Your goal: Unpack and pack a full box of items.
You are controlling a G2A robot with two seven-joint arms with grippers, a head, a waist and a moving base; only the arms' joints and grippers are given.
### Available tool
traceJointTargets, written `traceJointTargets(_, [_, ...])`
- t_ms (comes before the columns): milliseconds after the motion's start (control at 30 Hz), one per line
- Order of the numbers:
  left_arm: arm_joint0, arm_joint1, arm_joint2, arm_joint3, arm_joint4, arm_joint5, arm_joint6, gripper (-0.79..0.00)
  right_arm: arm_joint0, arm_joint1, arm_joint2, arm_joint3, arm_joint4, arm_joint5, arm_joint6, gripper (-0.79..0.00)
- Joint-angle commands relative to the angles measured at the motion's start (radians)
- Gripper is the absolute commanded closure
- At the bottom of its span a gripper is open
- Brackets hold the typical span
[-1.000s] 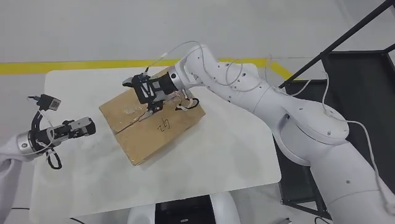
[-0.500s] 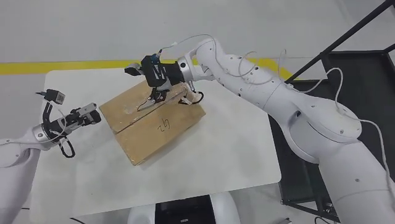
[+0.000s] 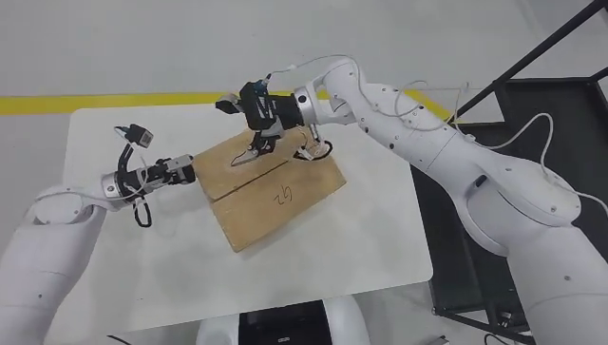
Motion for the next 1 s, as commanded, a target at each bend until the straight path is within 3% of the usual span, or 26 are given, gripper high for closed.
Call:
traceJointTargets(0, [-0.03,-0.018,0.046,0.011,-0.008,-0.003,-0.002,-0.785,-0.003,0.018,0.009,-0.02,0.001,0.0,0.049,-0.785])
traceJointTargets(167, [-0.097,-0.055,0.124,0.053,-0.028,-0.029,-0.012,-0.785,-0.018,0.059,0.017,-0.078,0.012,0.0,0.149,-0.785])
traceJointTargets(300, [-0.118,-0.06,0.111,0.106,-0.065,-0.049,-0.045,-0.785,-0.032,0.09,0.01,-0.127,0.059,0.0,0.199,-0.785])
traceJointTargets(433, [-0.082,-0.03,0.029,0.102,-0.089,-0.027,-0.067,-0.785,-0.052,0.119,0.021,-0.138,0.146,0.0,0.223,-0.785])
traceJointTargets(567, [0.008,0.019,-0.101,0.055,-0.1,0.002,-0.096,-0.785,-0.075,0.156,0.054,-0.146,0.176,0.0,0.256,-0.785])
traceJointTargets(667, [0.086,0.048,-0.189,0.005,-0.13,0.036,-0.13,-0.785,-0.092,0.187,0.093,-0.199,0.091,0.0,0.26,-0.785])
traceJointTargets(800, [0.167,0.075,-0.278,-0.062,-0.124,0.061,-0.155,-0.785,-0.164,0.238,0.14,-0.272,-0.051,0.0,0.172,-0.785])
traceJointTargets(900, [0.209,0.086,-0.322,-0.091,-0.122,0.069,-0.163,-0.785,-0.213,0.269,0.164,-0.286,-0.103,0.0,0.141,-0.785])
traceJointTargets(967, [0.209,0.086,-0.322,-0.091,-0.122,0.069,-0.163,-0.785,-0.249,0.275,0.185,-0.298,-0.086,0.058,0.137,-0.785])
